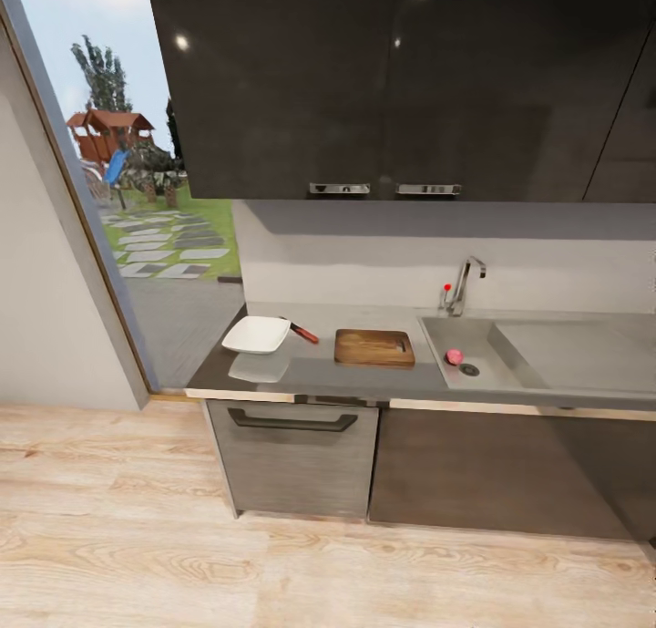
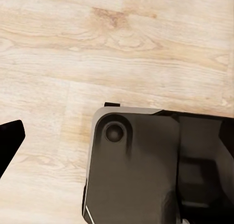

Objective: In the kitchen, take the Vidalia onion out of the sink, dice it on the chopping board with the paring knife, put the diced onion into the bowl on the countertop, then place both the paring knife and the chopping board into the sink.

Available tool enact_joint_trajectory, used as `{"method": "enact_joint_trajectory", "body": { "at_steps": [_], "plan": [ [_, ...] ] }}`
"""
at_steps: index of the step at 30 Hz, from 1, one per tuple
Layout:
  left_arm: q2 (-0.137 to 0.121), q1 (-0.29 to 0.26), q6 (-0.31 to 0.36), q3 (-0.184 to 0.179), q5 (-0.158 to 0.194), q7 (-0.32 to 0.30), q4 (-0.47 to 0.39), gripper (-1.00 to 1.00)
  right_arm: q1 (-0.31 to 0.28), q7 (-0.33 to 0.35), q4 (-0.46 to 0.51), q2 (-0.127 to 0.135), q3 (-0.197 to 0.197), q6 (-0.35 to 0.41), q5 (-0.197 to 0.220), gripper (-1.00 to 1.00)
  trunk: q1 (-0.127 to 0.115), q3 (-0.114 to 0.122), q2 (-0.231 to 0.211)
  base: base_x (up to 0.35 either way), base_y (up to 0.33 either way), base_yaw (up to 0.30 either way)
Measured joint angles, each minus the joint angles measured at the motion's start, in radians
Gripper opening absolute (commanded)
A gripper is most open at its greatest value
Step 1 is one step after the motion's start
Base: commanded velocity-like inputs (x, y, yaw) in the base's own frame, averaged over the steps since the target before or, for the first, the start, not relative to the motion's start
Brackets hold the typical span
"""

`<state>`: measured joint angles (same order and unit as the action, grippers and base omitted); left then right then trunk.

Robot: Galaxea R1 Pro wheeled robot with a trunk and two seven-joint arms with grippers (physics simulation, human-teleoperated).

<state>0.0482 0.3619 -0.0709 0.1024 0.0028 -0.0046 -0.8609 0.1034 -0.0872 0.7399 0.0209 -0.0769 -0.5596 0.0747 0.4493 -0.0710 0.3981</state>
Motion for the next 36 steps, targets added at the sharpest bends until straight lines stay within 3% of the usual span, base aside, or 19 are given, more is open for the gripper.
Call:
{"method": "enact_joint_trajectory", "body": {
  "at_steps": [24, 36],
  "plan": [
    [0.0, 0.0, 0.0, 0.0, 0.0, 0.0, -0.001, 1.0, 0.001, 0.003, -0.004, -0.001, 0.002, 0.0, 0.0, 1.0, 0.0, 0.021, 0.0, 0.0, -0.292, -0.177],
    [0.0, 0.0, 0.0, 0.0, -0.001, 0.0, -0.006, 1.0, 0.001, 0.006, -0.004, -0.004, 0.005, -0.001, -0.001, 1.0, 0.0, 0.024, 0.0, 0.0, -0.317, -0.03]
  ]
}}
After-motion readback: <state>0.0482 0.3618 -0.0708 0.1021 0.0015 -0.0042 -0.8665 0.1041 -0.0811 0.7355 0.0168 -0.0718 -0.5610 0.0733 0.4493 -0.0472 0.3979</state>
